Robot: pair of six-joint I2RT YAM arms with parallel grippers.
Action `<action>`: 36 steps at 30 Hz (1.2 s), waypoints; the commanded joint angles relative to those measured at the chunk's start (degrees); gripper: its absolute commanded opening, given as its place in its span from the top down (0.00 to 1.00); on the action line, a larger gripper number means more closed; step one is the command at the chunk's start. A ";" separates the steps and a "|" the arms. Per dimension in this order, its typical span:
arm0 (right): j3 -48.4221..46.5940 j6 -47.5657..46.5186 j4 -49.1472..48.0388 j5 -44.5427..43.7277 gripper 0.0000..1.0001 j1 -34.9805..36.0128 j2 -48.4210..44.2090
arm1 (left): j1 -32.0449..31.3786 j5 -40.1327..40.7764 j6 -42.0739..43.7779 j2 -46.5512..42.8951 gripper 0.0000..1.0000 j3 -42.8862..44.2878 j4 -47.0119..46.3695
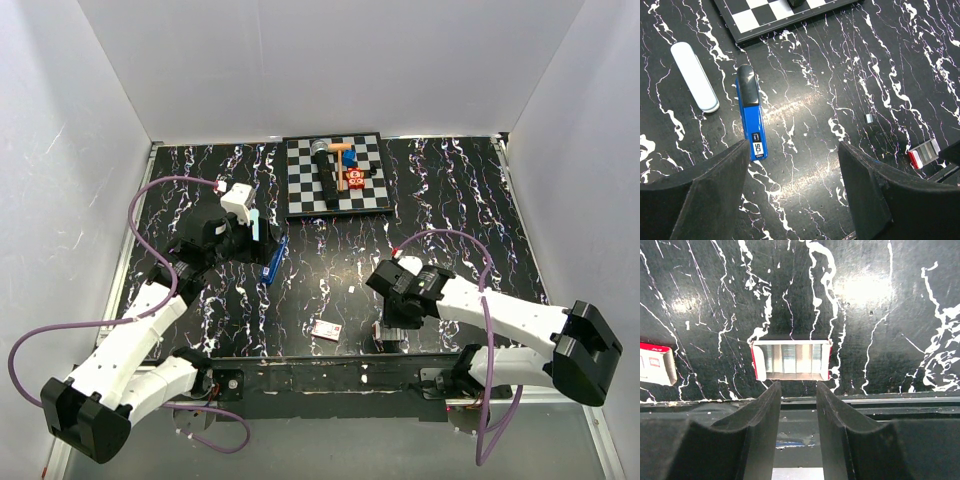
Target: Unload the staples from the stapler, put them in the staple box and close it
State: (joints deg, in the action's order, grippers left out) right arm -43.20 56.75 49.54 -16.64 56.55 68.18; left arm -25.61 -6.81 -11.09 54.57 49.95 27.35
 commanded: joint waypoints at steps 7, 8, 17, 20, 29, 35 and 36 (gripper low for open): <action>-2.86 -2.96 4.43 -4.28 0.76 -4.34 -0.59 | -0.15 0.74 0.46 -2.09 0.29 -0.38 -0.46; -2.16 -3.31 4.34 -3.93 0.80 -4.96 -0.94 | -0.15 0.83 0.46 -2.18 0.29 -0.47 -0.46; 1.54 -4.02 -0.75 2.75 0.99 -6.81 -1.65 | -0.15 0.57 0.37 -2.27 0.29 -0.38 -0.46; 2.50 -3.93 -3.21 5.30 0.99 -6.81 -0.86 | -0.15 0.66 0.37 -2.36 0.29 -0.38 -0.46; 3.30 -3.84 -5.77 7.50 0.99 -6.81 1.86 | -0.15 0.57 0.46 -2.62 0.29 -0.47 -0.46; 3.39 -3.84 -6.38 7.42 0.99 -6.81 2.92 | -0.15 0.57 0.46 -2.62 0.29 -0.38 -0.46; 3.39 -3.84 -6.38 7.42 0.99 -6.81 3.01 | -0.15 0.57 0.46 -2.62 0.29 -0.38 -0.37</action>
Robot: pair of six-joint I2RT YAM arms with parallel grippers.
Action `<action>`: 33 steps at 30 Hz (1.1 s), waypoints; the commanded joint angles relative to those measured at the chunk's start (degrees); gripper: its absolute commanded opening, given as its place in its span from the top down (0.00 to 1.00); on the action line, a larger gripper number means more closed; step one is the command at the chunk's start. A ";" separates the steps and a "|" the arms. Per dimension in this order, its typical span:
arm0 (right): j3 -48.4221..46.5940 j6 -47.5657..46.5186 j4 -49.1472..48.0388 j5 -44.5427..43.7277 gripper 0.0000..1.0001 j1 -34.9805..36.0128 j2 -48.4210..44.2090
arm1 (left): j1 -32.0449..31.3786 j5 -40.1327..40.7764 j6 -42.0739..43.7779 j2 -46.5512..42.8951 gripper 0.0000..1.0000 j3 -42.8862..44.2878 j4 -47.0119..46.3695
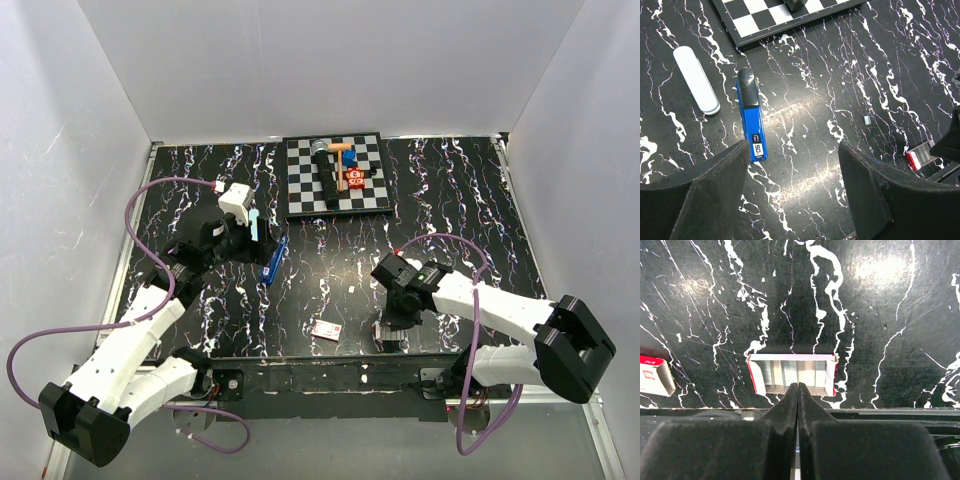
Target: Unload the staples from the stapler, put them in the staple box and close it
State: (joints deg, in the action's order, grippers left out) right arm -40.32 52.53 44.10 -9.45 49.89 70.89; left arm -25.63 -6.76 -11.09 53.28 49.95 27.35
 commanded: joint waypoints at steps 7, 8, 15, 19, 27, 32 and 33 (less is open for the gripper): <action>0.59 0.20 -1.03 -0.13 0.99 -0.14 1.26 | -0.12 0.35 0.55 -1.16 0.29 -0.38 -0.46; 0.59 0.20 -0.94 -0.13 0.99 -0.14 1.27 | -0.12 0.35 0.55 -1.16 0.29 -0.47 -0.37; 1.29 0.46 -0.77 -0.83 0.99 -0.14 0.12 | -0.13 0.09 0.55 -0.72 0.29 -0.21 -0.46; 1.56 0.38 -0.94 -0.65 0.99 -0.14 1.00 | -0.12 0.08 0.55 -0.63 0.29 -0.29 -0.46; 1.82 0.29 -1.56 -0.48 0.99 -0.14 1.53 | -0.12 0.09 0.55 -0.37 0.29 -0.29 -0.46; 1.64 0.11 -2.00 -0.30 0.99 -0.14 2.32 | -0.12 0.17 0.63 -0.37 0.29 -0.21 -0.37; 1.64 0.03 -1.91 -0.30 0.99 -0.14 2.49 | -0.12 0.17 0.63 -0.37 0.29 -0.29 -0.37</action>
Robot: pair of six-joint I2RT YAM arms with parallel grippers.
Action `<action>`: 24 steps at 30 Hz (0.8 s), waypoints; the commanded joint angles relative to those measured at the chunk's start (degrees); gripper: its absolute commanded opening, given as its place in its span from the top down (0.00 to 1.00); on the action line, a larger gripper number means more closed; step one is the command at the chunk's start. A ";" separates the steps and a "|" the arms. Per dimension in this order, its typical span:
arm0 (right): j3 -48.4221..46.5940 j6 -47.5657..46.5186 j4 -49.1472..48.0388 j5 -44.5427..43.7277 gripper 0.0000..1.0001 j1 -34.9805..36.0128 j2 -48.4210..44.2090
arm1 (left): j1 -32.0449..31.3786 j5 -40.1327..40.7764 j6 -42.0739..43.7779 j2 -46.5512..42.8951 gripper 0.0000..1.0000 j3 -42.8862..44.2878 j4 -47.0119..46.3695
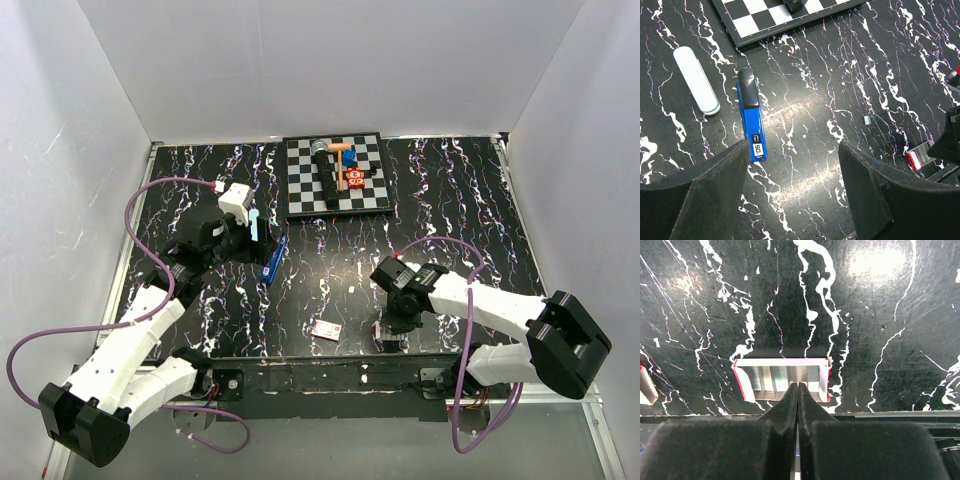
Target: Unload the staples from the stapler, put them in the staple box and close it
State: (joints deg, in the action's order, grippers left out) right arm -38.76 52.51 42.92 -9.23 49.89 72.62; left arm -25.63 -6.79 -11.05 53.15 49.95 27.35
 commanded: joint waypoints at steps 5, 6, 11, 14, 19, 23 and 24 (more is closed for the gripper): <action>-0.08 -0.04 -0.90 -0.35 0.99 -0.14 1.30 | -0.12 0.19 0.59 -0.50 0.29 -0.30 -0.37; 0.00 -0.04 -0.99 -0.35 0.99 -0.14 1.38 | -0.12 0.19 0.59 -0.50 0.29 -0.30 -0.37; -0.35 -0.22 -1.17 0.01 0.99 -0.14 2.26 | -0.12 0.19 0.59 -0.76 0.29 -0.38 -0.46; -0.52 -0.39 -1.17 0.27 0.99 -0.14 2.70 | -0.12 0.28 0.59 -0.85 0.29 -0.30 -0.37; -0.96 -0.57 -1.17 0.36 0.97 -0.14 3.40 | -0.12 0.20 0.50 -0.94 0.29 -0.30 -0.46; -0.96 -0.57 -0.99 0.36 0.93 -0.14 3.14 | -0.12 0.19 0.50 -0.76 0.29 -0.30 -0.46; -0.88 -0.48 -1.08 0.27 0.90 -0.23 3.06 | -0.12 0.19 0.50 -0.76 0.29 -0.30 -0.46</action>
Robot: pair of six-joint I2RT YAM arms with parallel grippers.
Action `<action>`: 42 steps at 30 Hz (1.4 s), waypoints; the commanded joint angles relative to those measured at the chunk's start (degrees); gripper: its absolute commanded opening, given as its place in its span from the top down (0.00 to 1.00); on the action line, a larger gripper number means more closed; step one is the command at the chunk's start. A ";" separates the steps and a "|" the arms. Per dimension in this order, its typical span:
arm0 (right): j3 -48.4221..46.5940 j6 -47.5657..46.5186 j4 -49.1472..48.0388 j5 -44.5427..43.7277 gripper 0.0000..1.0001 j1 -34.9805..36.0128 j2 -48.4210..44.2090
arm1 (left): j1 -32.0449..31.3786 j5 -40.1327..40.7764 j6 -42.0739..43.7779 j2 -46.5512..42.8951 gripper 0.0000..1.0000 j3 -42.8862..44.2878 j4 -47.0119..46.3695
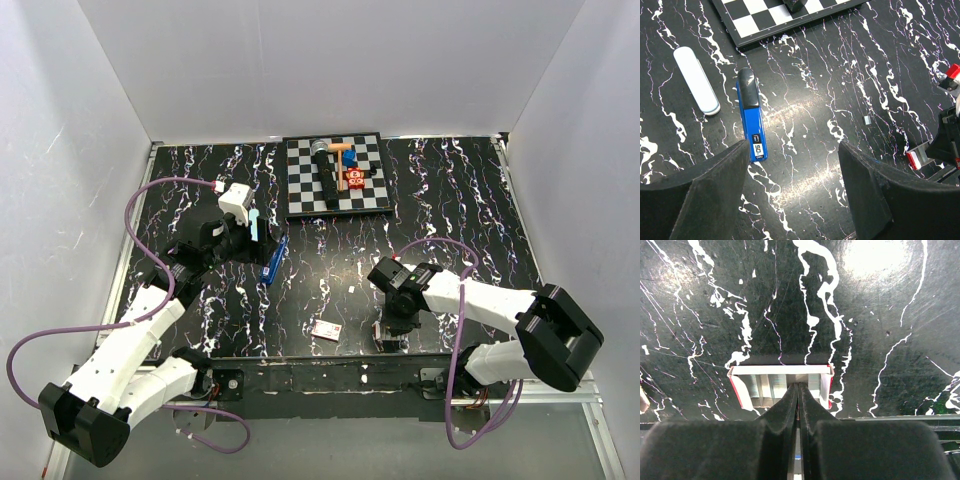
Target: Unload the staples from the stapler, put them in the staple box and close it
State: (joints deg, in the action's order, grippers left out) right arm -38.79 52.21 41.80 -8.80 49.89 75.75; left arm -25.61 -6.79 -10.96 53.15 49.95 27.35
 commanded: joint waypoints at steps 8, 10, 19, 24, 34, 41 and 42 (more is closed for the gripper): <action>-0.77 -0.17 0.03 -0.25 0.82 -0.14 -0.25 | -0.15 0.19 0.41 -0.59 0.29 -0.38 -0.46; -0.68 -0.17 0.12 -0.43 0.81 -0.14 -0.33 | -0.06 0.19 0.41 -0.67 0.29 -0.30 -0.46; -0.50 -0.09 -0.05 -0.26 0.78 -0.06 -0.34 | -0.15 0.19 0.41 -0.41 0.29 -0.30 -0.46; -0.59 -0.09 -0.05 -0.26 0.74 -0.14 -0.25 | -0.15 0.11 0.50 -0.50 0.29 -0.38 -0.37; -0.59 -0.17 -0.05 -0.17 0.68 -0.06 -0.51 | -0.15 0.02 0.50 -0.67 0.29 -0.30 -0.37; -0.50 -0.17 0.03 -0.17 0.68 -0.14 -0.95 | -0.15 0.02 0.50 -0.76 0.29 -0.30 -0.37; -0.50 -0.17 -0.05 -0.17 0.68 -0.14 -1.04 | -0.15 0.11 0.50 -0.76 0.28 -0.30 -0.37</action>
State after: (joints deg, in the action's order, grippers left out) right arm -38.79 52.12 41.76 -8.75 49.89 75.72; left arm -25.63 -6.79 -10.94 53.15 49.95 27.35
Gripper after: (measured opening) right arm 0.315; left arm 0.713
